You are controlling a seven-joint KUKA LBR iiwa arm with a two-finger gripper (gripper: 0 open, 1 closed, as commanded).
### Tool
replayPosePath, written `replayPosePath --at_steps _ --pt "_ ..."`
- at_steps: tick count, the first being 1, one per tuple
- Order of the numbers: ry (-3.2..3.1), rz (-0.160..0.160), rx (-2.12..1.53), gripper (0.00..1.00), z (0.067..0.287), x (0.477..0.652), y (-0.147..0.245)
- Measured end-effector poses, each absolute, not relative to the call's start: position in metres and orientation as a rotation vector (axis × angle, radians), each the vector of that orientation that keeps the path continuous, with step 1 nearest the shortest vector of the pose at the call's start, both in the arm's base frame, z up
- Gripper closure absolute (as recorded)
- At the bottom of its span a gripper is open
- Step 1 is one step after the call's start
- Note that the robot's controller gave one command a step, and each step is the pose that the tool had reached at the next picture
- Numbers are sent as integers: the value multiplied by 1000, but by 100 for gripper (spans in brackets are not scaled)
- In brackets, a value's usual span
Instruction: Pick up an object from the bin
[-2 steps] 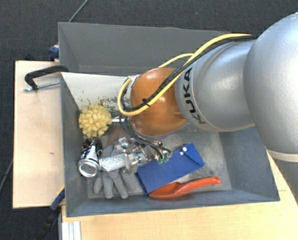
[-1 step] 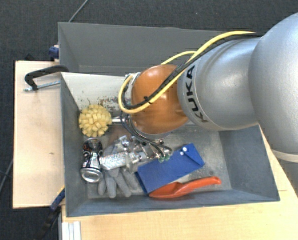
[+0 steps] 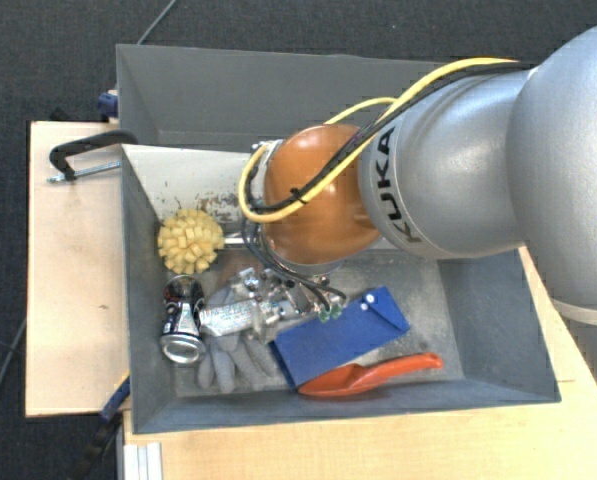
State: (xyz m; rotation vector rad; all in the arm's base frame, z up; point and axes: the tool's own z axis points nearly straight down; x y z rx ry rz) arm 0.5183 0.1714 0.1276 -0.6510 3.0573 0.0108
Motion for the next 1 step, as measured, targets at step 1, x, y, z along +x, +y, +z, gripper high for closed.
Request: replayPosePath --at_steps 1 --pt "3059 11 -651 100 136 518 172"
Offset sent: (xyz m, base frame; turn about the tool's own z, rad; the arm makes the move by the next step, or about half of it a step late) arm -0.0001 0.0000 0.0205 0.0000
